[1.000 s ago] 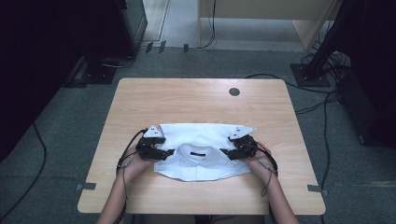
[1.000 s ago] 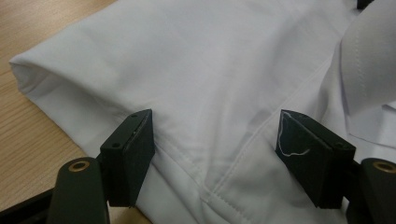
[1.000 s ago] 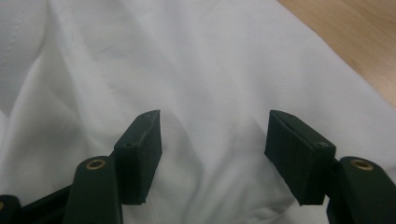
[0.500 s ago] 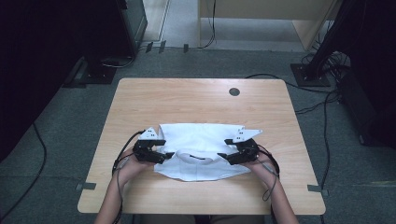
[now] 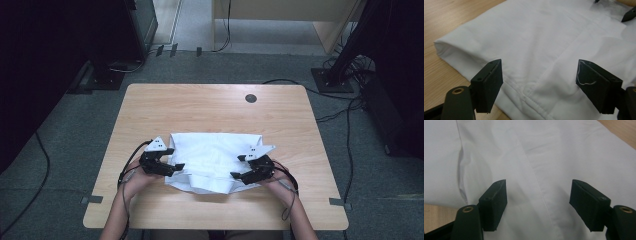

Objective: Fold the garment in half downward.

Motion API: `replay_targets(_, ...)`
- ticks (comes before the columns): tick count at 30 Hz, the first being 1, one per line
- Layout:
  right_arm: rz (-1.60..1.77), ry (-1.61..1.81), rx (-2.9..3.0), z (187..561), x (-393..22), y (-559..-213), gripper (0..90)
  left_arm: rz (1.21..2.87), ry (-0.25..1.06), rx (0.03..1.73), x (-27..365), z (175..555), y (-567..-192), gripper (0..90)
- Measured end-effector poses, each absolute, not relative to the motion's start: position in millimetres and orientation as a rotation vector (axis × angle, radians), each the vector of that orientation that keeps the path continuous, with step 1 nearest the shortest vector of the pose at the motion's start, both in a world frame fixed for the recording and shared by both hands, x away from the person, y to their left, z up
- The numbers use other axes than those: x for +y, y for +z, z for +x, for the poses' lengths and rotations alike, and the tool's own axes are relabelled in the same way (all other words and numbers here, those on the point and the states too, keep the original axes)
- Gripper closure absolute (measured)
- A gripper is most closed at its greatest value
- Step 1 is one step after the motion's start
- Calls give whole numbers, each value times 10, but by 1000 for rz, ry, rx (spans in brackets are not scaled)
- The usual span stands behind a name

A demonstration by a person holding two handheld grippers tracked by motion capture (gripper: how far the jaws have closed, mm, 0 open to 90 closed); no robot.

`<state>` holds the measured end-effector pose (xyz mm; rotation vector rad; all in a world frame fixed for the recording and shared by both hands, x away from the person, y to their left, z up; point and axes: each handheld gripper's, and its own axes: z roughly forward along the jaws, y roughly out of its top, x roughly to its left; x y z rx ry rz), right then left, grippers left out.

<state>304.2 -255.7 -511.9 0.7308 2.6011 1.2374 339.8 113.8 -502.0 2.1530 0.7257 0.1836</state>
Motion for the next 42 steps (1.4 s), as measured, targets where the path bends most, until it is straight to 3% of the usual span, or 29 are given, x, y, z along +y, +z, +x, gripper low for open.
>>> replay_targets(5, 742, 1199, 2602, 3055, -2520, -5200, 269, 2185, 238, 747, 1103, 3417, -5112, 212)
replay_targets(28, 772, 1099, 2540, 3096, -2582, -5217, 240, 2207, 237, 746, 1027, 3428, -5161, 213)
replay_targets(42, 791, 1205, 2499, 2998, -2276, -5063, 239, 2168, 327, 819, 1081, 3462, -5095, 212)
